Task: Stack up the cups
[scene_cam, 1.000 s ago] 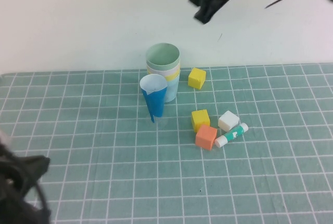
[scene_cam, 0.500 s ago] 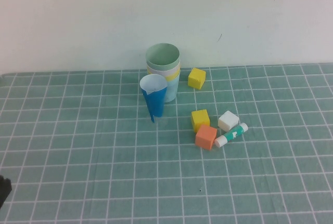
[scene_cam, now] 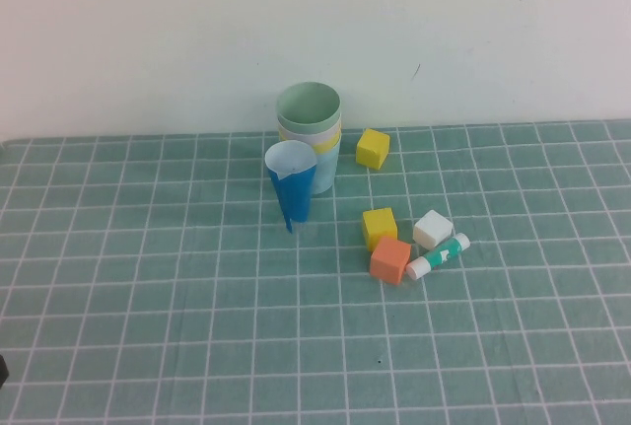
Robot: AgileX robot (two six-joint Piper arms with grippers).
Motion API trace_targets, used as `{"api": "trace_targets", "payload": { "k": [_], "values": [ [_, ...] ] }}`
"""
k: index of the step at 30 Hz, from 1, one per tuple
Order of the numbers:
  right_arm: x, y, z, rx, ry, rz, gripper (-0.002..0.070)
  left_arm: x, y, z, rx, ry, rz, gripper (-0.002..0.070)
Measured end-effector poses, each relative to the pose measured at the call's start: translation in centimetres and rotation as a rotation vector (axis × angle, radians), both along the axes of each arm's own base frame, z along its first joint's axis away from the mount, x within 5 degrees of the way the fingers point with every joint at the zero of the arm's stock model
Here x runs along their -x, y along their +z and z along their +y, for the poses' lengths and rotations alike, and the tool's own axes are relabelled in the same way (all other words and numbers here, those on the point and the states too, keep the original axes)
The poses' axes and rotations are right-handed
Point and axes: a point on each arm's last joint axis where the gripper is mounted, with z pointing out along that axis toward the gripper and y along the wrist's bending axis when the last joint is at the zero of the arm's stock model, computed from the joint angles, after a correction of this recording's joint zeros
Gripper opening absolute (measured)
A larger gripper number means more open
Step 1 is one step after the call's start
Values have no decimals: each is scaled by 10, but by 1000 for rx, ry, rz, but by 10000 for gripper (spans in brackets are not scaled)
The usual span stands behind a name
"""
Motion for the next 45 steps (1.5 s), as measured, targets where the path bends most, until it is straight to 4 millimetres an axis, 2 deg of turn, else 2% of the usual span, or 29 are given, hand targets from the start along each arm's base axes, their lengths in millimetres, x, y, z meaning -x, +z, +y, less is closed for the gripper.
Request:
{"api": "trace_targets", "payload": {
  "k": [7,12,15,22,34,37,45],
  "values": [
    [51,-73,-13,-193,55,-77,-1,0,-1,0,2,-1,12,0],
    [85,-108,-29,-232,67,-131,-1,0,-3,0,-7,-4,34,0],
    [101,-119,-37,-247,71,-160,-1,1,-6,0,-17,-8,61,1],
    [121,-128,-46,-269,53,-109,-1,2,-11,-1,-38,-16,114,0],
    [125,-133,-47,-264,38,-42,-1,2,-14,-1,-43,-17,127,0],
    [125,-133,-47,-263,38,-41,-1,0,-24,-1,-57,-13,151,0],
    [125,-133,-47,-263,38,-41,-1,-1,-67,2,-90,57,209,0]
  ]
}}
